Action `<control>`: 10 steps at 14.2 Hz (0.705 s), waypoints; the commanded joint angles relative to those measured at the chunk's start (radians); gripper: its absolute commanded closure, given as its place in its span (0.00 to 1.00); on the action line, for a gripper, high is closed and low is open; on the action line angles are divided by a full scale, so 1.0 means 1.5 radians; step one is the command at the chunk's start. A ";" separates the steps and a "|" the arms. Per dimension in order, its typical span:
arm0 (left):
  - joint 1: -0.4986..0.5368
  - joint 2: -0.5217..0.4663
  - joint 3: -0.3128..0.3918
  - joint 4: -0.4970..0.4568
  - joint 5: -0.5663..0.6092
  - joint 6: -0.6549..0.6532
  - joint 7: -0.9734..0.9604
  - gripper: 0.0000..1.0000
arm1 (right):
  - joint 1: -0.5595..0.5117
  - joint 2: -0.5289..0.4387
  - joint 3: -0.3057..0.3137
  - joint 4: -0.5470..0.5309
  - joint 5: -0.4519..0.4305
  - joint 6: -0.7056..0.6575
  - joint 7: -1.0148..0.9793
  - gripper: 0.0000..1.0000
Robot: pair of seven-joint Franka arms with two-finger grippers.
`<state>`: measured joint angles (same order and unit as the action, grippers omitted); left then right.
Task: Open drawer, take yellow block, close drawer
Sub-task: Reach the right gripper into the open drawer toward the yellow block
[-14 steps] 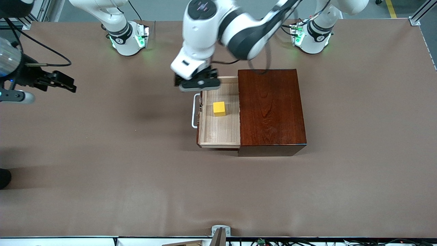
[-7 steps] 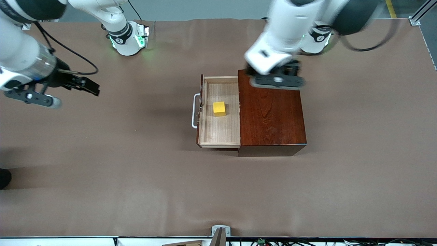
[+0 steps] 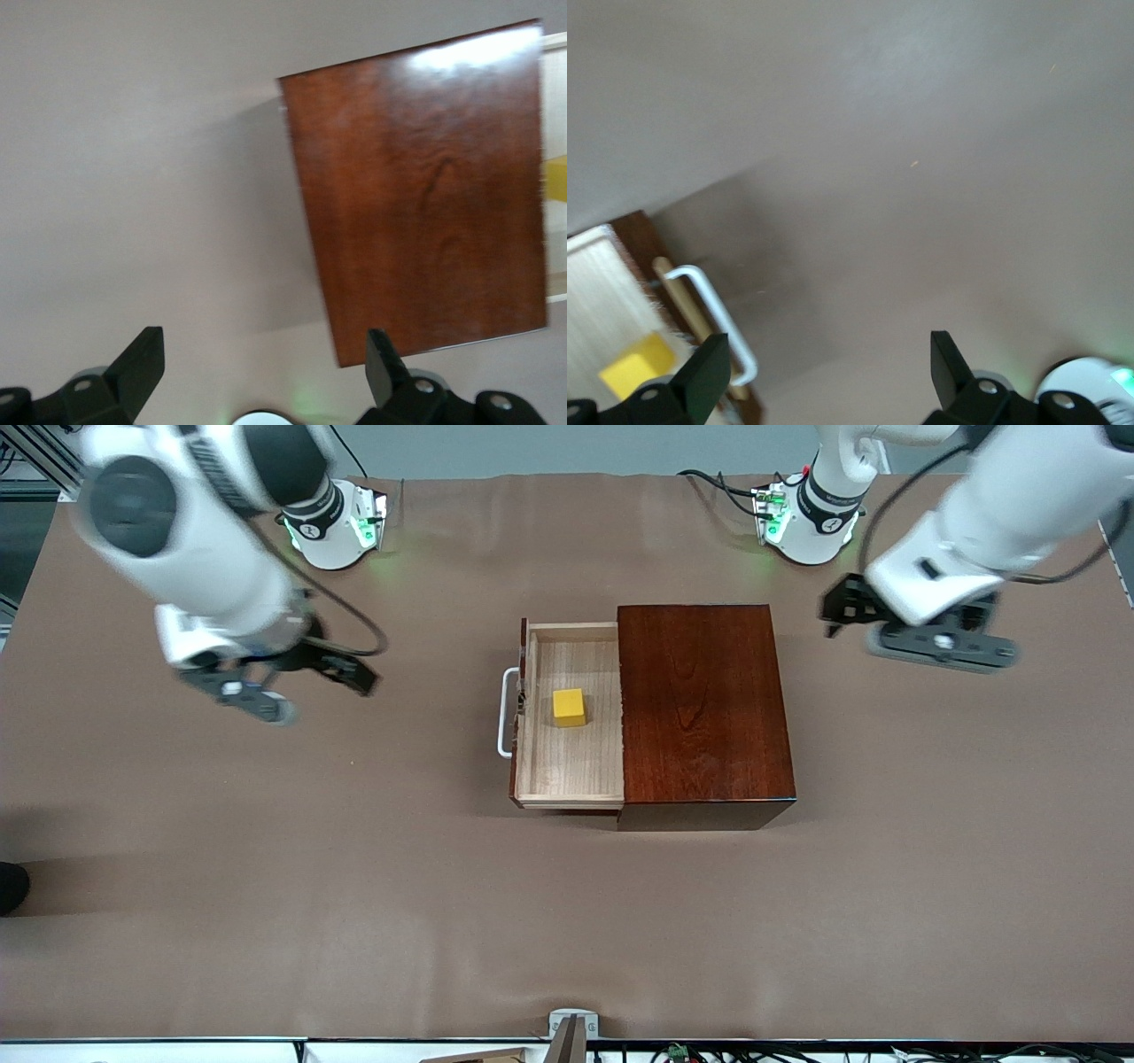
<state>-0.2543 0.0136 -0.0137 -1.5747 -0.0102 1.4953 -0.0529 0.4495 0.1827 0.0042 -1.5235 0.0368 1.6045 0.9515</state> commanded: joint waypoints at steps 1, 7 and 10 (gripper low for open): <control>0.044 -0.021 -0.007 -0.031 0.012 0.022 0.038 0.00 | 0.064 0.051 -0.007 0.017 -0.001 0.042 0.141 0.00; 0.127 -0.016 -0.007 -0.026 0.013 0.043 0.068 0.00 | 0.130 0.138 -0.007 0.039 0.001 0.087 0.365 0.00; 0.119 -0.015 -0.012 -0.022 0.012 0.051 0.055 0.00 | 0.137 0.171 -0.006 0.062 0.035 0.097 0.479 0.00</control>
<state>-0.0700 0.0069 -0.0190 -1.5970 -0.0089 1.5513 0.0396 0.6421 0.3958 0.0042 -1.4919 0.0489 1.7568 1.5660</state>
